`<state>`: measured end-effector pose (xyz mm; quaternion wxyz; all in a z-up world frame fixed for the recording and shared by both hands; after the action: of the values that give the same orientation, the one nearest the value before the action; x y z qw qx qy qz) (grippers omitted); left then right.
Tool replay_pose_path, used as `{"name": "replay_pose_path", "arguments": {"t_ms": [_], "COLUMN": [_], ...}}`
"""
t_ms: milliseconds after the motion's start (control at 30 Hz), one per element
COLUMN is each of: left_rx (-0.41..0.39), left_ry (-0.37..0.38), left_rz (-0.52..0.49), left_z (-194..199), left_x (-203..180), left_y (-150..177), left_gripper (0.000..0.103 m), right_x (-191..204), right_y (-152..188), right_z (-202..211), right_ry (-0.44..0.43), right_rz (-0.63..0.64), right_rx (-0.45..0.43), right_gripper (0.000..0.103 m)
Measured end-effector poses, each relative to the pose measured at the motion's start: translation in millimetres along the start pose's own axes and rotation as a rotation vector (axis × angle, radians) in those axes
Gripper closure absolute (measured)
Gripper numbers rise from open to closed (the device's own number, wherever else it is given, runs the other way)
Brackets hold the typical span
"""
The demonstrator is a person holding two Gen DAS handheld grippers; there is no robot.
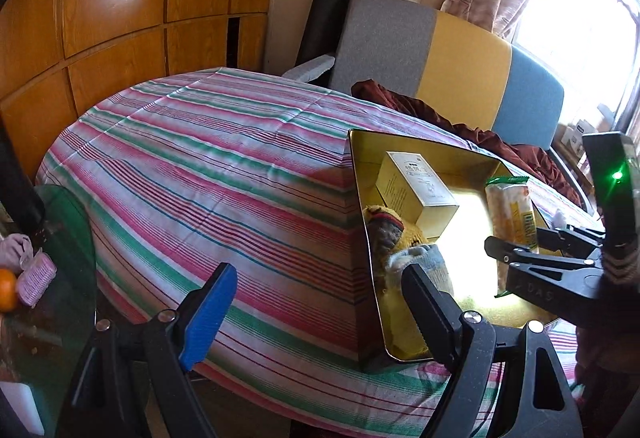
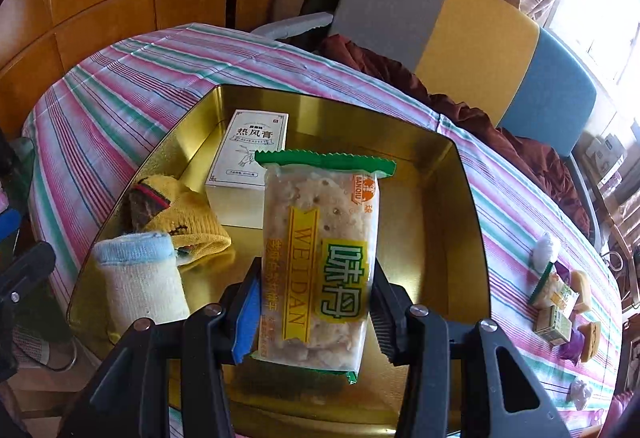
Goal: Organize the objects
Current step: 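Carry the WEIDAN cracker pack with the right gripper into the gold tray and release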
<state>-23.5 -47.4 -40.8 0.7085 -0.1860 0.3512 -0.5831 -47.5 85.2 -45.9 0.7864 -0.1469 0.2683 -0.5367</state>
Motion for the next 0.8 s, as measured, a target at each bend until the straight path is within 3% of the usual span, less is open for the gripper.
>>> {"name": "replay_pose_path", "arguments": {"t_ms": [333, 567, 800], "left_rx": [0.004, 0.005, -0.024], "left_ry": [-0.007, -0.019, -0.017], "left_rz": [0.024, 0.022, 0.013], "left_z": [-2, -1, 10], "left_x": [8, 9, 4], "left_y": [-1, 1, -3], "left_gripper": [0.018, 0.018, 0.018], "right_x": [16, 25, 16], "right_y": [-1, 2, 3], "right_z": [-24, -34, -8], "right_ry": [-0.009, -0.081, -0.062], "right_rz": [0.002, 0.012, -0.02], "right_rx": [0.034, 0.06, -0.003], "right_gripper": [0.055, 0.051, 0.051]}}
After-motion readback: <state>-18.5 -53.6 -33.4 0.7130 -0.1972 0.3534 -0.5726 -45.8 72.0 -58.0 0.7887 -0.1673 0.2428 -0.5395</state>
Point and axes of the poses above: each gripper's, at about its wrist camera, not at the fingertips, and z roughly against the way its jaws point, x to its left, y to its underside, the point moved 2 cm from there along -z, roughly the way its jaws point, and after that the axes turned 10 degrees about z, right-handed, at the moved point
